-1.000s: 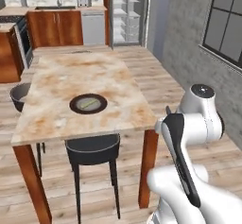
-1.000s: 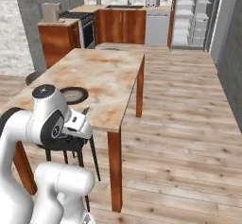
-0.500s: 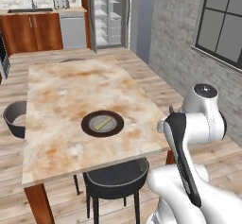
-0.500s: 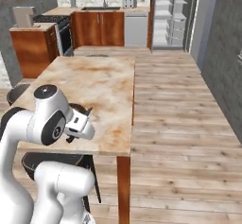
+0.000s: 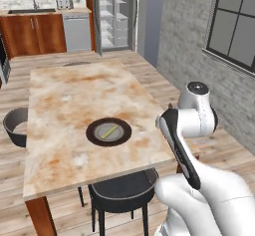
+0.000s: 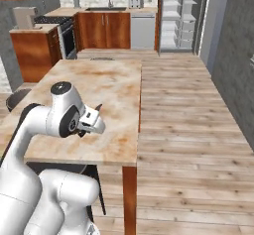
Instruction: Retrieve the butter from the fridge and place it on a plate on the dining table. Then retrieve the butter knife by the fridge and place it near the plate.
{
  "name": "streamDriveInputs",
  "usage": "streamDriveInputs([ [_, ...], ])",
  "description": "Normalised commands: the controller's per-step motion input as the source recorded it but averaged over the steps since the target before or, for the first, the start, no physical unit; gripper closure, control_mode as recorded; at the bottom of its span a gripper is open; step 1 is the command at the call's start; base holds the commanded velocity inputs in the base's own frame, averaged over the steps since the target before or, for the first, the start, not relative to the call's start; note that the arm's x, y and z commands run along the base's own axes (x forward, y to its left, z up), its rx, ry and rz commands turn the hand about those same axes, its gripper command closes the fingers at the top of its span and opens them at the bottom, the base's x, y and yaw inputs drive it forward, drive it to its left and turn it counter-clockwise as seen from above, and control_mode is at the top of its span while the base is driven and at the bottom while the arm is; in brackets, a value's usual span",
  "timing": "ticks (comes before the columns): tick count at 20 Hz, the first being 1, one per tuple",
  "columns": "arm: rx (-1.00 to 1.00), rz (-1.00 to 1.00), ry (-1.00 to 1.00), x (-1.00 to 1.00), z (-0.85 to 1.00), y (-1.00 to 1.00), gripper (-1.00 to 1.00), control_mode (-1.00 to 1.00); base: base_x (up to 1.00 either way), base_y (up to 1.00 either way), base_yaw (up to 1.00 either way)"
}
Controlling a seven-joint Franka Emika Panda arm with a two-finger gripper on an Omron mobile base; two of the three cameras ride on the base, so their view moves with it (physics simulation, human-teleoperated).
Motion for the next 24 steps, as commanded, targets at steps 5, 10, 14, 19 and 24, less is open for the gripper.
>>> streamDriveInputs([
  [5,0.05,0.07,0.12,1.0,-0.27,0.01,1.0,-1.0,0.0,0.0,0.0],
  [10,-0.03,0.0,0.3,1.0,-0.48,0.16,1.0,-1.0,0.0,0.0,0.0],
  [14,-0.02,0.0,0.09,0.96,-0.58,0.38,1.0,-1.0,0.0,0.0,0.0],
  [19,0.02,0.0,-0.06,0.49,-0.62,0.02,1.0,-1.0,0.0,0.0,0.0],
  [24,0.03,0.0,-0.25,0.27,-0.61,0.0,1.0,-1.0,0.0,0.0,0.0],
])
